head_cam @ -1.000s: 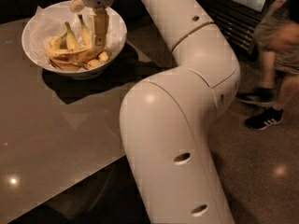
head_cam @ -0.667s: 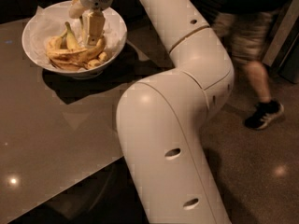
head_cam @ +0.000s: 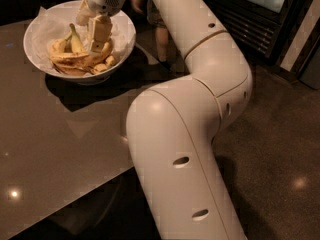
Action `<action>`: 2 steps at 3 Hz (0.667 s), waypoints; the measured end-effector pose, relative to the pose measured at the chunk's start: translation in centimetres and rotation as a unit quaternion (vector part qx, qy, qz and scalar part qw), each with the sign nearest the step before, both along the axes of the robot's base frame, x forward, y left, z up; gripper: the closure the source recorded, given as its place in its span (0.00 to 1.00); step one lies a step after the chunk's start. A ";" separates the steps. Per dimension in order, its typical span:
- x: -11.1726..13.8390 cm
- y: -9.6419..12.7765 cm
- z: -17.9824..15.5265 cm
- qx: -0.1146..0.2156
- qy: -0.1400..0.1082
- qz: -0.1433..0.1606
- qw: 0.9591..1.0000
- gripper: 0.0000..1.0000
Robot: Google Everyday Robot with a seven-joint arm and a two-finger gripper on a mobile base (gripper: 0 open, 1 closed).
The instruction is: Pick banana from white bowl
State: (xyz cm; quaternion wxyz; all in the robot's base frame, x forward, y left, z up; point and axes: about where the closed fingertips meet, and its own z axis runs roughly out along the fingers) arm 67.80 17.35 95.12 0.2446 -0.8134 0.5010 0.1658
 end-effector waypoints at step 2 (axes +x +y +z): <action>-0.5 0.4 -1.6 0.001 0.042 -0.009 0.999 0.35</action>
Offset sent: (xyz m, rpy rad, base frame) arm -0.0402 -0.0415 -0.0218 -0.1778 0.2576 0.0771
